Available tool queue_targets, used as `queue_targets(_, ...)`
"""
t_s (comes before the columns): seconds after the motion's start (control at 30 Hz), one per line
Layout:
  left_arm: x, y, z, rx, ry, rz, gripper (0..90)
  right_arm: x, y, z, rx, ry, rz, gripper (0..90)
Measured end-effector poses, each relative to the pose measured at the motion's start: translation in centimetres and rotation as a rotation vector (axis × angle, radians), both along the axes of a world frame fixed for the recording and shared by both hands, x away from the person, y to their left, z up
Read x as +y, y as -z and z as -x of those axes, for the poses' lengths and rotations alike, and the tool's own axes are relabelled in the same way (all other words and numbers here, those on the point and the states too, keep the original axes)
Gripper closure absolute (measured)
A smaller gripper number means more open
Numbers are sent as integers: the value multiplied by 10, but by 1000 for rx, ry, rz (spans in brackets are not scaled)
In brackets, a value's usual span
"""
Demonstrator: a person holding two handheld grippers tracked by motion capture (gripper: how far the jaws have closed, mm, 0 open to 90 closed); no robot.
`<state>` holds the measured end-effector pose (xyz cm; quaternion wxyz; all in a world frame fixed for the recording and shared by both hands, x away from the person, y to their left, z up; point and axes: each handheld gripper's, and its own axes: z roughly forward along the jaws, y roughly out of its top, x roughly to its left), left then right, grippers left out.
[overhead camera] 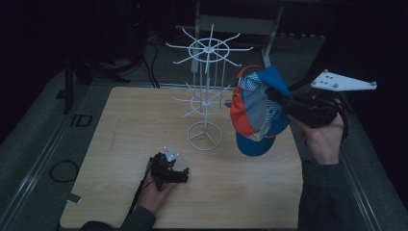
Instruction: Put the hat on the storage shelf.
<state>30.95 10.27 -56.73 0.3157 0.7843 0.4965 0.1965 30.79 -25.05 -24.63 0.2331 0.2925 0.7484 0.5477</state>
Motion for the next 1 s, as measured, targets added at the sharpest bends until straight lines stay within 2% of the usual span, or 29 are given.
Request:
queue_targets(0.37, 0, 0, 0, 0, 0, 0, 26, 0, -5, 4, -31, -5, -8, 879)
queue_targets(0.57, 0, 0, 0, 0, 0, 0, 26, 3, -8, 7, -47, -13, 0, 879)
queue_targets(1.0, 0, 0, 0, 0, 0, 0, 26, 11, -12, 9, -79, -31, -19, 879)
